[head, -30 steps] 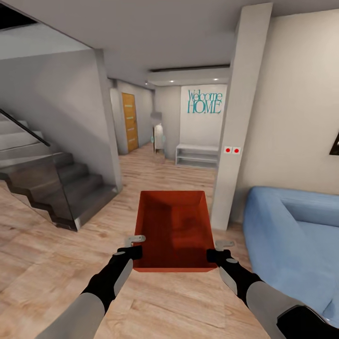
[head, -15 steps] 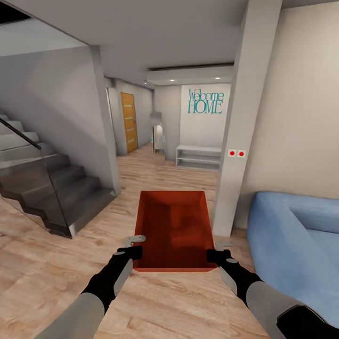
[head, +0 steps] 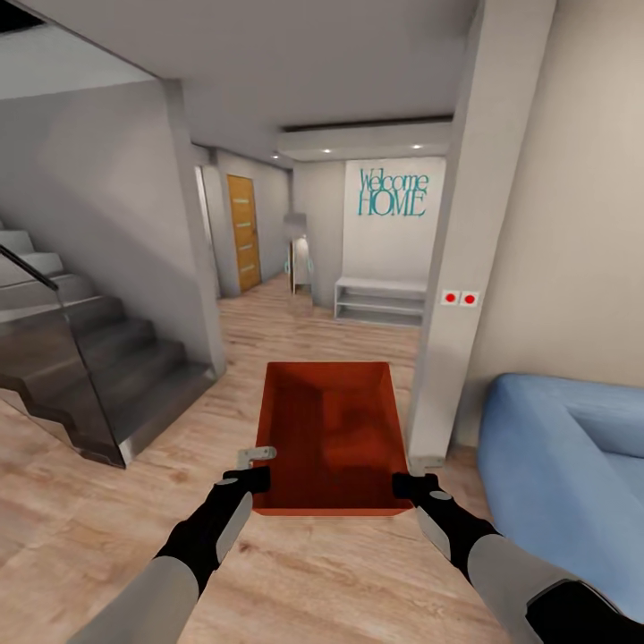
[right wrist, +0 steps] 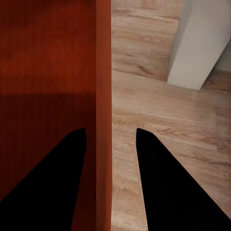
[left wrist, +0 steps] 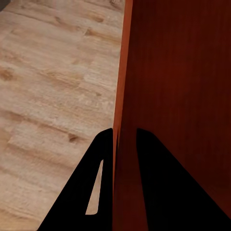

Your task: Move the two storage containers from the living room to the garage. In the garage, place one container on the floor and stack the other container on top of it (either order is fine).

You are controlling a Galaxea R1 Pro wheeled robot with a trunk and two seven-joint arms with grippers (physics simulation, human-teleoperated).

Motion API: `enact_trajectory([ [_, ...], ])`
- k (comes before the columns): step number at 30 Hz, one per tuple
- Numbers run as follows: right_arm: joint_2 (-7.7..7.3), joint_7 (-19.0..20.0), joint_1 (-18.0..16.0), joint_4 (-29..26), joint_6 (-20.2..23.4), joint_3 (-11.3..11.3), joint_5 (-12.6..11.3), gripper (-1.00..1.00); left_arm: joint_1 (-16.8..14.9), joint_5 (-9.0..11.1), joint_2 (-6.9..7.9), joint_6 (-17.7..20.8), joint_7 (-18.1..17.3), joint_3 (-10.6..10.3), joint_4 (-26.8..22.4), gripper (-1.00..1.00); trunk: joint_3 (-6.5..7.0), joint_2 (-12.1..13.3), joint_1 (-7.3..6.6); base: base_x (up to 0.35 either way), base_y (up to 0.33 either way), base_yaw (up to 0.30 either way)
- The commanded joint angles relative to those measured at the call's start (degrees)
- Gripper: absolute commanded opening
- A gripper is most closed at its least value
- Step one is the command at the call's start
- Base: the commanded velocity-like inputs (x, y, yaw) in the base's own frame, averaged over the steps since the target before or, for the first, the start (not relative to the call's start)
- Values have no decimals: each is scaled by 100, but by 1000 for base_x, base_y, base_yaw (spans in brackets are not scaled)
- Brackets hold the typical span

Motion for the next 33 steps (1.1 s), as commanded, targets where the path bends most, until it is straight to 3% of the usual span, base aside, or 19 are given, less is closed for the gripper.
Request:
enact_trajectory([
  [1, -1, 49, -1, 3, -15, -14, -131, -100, -3, -105, 22, 0, 92, 228, -24, -100, -2, -4, 6, 322, 0, 0],
  [33, -1, 49, -4, 3, -3, -14, -131, -100, -3, -105, 31, 0, 93, 228, -33, -100, -2, -4, 6, 322, 0, 0],
])
